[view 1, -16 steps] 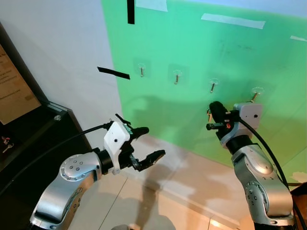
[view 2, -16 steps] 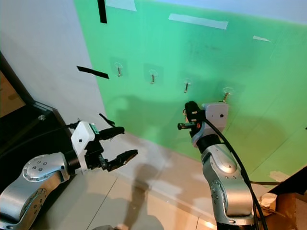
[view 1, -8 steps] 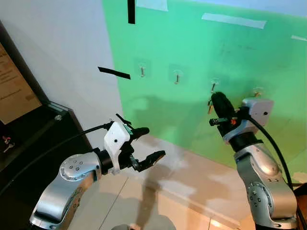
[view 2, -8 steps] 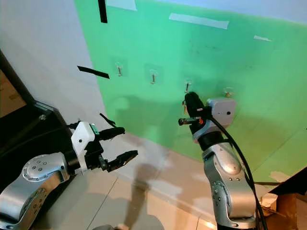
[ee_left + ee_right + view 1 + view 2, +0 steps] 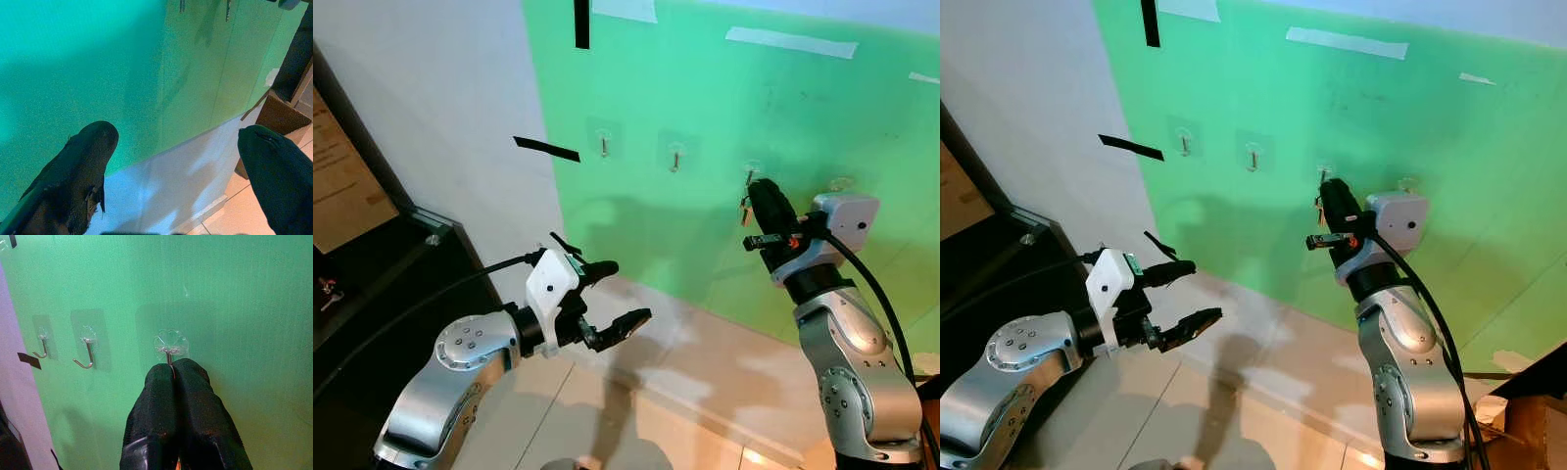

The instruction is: Hang keys on a hook

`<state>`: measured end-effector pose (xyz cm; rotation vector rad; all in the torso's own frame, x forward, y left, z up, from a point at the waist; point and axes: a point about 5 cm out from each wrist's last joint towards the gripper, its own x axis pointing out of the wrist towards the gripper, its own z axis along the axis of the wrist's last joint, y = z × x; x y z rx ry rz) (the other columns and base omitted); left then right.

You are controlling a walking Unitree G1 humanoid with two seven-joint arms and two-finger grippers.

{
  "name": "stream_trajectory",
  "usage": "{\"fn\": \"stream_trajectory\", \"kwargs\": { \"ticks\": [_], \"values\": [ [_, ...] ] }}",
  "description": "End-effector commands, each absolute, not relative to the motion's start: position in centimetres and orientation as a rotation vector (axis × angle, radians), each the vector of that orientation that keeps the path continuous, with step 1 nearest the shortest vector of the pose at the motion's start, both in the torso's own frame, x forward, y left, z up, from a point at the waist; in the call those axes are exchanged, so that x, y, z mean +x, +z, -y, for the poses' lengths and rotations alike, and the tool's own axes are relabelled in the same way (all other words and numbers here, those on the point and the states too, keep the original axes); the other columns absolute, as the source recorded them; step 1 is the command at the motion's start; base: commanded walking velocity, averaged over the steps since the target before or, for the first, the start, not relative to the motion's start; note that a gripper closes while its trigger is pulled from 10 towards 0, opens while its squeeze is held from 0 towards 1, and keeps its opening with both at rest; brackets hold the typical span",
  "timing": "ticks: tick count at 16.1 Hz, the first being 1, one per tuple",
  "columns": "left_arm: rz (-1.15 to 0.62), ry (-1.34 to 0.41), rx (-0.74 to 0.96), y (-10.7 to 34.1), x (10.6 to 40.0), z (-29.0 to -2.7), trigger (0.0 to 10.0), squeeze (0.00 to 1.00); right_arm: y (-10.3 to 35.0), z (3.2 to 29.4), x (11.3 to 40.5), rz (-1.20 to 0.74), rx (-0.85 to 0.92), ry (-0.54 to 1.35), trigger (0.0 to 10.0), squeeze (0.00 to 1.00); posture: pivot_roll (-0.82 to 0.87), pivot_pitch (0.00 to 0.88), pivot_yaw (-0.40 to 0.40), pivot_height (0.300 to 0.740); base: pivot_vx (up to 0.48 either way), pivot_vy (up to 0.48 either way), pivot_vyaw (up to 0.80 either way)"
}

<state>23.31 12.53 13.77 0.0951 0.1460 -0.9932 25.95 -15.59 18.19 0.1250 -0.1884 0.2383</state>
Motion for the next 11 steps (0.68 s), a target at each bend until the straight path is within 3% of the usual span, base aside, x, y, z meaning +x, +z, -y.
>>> {"fn": "stream_trajectory", "kwargs": {
  "ticks": [1,11],
  "values": [
    [-0.142,-1.018,0.102,14.0,23.1,-12.3,10.0,0.00,18.7,15.3,26.2,0.210,0.119,0.239,10.0,0.00,-0.02,0.000,0.051,0.740,0.000,0.000,0.00],
    [-0.144,-1.021,0.107,14.1,23.2,-12.4,10.0,0.00,18.6,14.8,27.4,0.207,0.096,0.187,10.0,0.00,-0.01,0.000,0.057,0.740,0.000,0.000,0.00]
  ]
}}
